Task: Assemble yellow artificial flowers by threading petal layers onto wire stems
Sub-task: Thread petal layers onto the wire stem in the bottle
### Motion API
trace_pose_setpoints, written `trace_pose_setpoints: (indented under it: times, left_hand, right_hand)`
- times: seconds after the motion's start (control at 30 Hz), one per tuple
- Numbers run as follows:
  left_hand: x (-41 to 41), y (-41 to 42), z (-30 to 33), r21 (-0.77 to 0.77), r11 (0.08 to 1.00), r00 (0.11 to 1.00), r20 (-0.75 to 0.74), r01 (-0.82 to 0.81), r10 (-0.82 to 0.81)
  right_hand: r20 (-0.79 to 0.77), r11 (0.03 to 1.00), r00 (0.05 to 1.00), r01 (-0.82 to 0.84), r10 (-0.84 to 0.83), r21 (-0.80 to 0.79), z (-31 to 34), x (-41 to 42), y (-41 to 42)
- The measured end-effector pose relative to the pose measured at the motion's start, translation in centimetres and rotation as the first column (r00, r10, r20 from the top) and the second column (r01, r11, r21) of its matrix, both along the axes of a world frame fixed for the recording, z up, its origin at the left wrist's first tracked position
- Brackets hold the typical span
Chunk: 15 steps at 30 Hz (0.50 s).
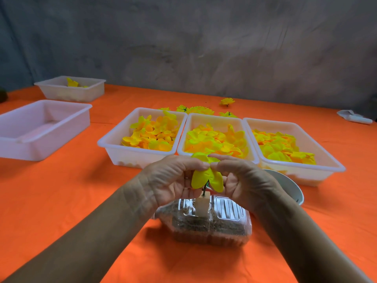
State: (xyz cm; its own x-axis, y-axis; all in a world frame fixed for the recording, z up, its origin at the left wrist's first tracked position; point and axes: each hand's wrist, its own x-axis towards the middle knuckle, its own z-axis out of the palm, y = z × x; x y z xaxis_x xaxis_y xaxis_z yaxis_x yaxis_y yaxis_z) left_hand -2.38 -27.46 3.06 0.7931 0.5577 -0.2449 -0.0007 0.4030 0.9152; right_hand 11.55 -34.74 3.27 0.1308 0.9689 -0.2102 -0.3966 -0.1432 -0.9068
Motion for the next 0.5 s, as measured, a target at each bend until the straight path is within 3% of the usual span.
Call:
trace_pose_setpoints:
  times: [0.23,0.5]
  left_hand:
    - [-0.1,0.5,-0.7,-0.002,1.000,1.000,0.002,0.009,-0.009]
    - [-0.1,0.9,-1.3,-0.039,0.999,1.000,-0.024,0.006,-0.006]
  right_hand:
    - [0.071,0.999,0.997,-0.021,0.023,-0.030,0.0,0.2,0.0]
    - [-0.014,0.993,1.000,-0.022,0.021,-0.119,-0.5,0.5,0.0]
